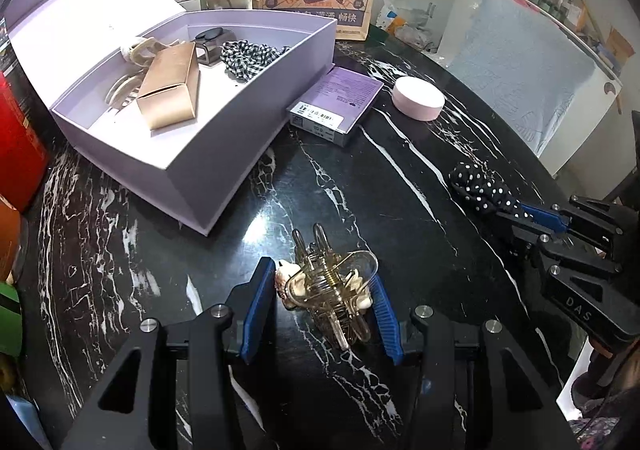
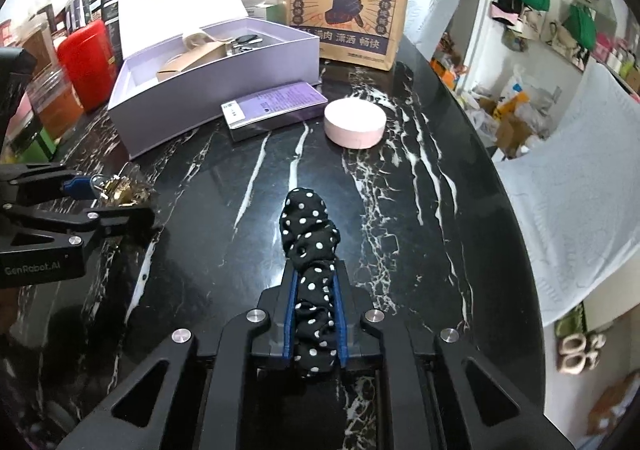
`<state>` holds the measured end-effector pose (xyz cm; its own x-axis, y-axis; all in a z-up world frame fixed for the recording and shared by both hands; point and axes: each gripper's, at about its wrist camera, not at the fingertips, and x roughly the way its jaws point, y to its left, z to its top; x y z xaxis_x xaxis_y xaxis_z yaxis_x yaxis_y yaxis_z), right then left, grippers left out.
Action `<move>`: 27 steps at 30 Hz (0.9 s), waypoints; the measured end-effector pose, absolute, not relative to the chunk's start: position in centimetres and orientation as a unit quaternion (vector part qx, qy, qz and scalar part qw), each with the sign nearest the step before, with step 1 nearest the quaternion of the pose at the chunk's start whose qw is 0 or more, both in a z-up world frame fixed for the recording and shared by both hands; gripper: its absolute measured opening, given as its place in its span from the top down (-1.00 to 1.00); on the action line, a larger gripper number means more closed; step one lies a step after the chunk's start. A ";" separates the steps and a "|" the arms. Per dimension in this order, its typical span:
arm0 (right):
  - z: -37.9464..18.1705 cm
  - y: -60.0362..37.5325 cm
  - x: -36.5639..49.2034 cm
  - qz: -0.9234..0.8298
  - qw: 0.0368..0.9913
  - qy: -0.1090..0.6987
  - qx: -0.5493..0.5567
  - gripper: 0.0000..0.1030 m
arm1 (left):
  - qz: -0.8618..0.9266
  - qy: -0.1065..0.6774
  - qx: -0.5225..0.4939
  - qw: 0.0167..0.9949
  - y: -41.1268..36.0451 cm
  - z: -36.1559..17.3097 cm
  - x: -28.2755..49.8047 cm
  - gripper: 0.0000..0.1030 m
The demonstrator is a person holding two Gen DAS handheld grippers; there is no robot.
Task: Organize rigid objects
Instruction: 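Lift and carry the gold clip and polka-dot scrunchie with both tools over the lavender box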
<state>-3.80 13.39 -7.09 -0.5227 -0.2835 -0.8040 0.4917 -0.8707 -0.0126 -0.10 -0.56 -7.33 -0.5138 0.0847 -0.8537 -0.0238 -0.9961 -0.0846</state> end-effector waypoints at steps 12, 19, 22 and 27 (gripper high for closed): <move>-6.7 13.2 -3.8 -0.859 0.254 0.082 0.438 0.71 | 0.882 -0.027 -0.470 0.024 -0.8 -5.5 0.2 0.08; -5.7 12.5 -3.5 -0.856 0.276 0.069 0.432 0.71 | 0.887 -0.039 -0.459 0.020 -1.3 -4.4 0.7 0.09; -5.2 12.1 -3.3 -0.856 0.283 0.068 0.428 0.71 | 0.891 -0.035 -0.452 0.016 -1.4 -3.8 0.9 0.08; -4.1 11.3 -3.2 -0.857 0.295 0.074 0.416 0.71 | 0.897 -0.039 -0.441 0.011 -1.8 -2.6 1.2 0.09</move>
